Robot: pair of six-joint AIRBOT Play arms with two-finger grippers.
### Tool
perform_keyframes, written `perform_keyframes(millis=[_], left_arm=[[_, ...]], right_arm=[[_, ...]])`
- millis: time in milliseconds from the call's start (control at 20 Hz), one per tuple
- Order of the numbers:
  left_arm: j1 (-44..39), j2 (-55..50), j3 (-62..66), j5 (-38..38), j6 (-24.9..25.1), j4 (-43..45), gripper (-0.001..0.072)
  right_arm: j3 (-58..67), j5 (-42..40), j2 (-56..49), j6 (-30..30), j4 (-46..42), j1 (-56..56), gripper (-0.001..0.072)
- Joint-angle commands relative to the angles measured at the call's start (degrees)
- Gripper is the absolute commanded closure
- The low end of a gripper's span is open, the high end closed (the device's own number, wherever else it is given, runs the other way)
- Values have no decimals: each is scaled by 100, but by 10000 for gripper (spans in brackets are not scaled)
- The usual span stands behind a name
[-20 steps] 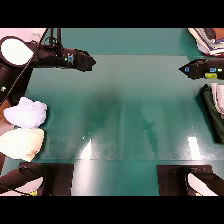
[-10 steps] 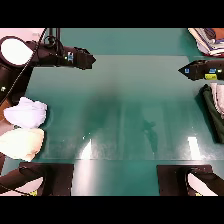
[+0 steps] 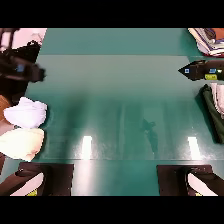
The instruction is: Fold the shirts.
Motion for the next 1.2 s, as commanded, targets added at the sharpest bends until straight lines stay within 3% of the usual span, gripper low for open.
perform_keyframes(millis=[0,100,500,650,700,750,850,1000,1150], left_arm=[[973,264,-514,-734,-225,1224,641],[1445,262,-1043,-496,-463,1252,67],[1932,256,-3558,1714,-599,1292,48],[1932,256,-3803,2039,-841,1296,50],[1932,256,-3794,2024,-835,1296,239],[1932,258,-3790,2006,-815,1296,500],[1932,258,-3766,1891,-820,1274,684],[1932,328,-3187,1381,-820,1143,686],[1794,728,-1762,997,-820,699,687]], right_arm=[[4,-7,2,2,2,4,695],[4,-9,2,2,0,4,695],[4,-13,2,7,0,4,695],[4,-31,2,7,0,4,694],[4,-52,2,9,0,4,695],[4,-76,2,9,2,4,695],[7,-151,2,28,4,4,695],[7,-201,4,28,4,4,695],[210,-391,13,26,0,2,695]])
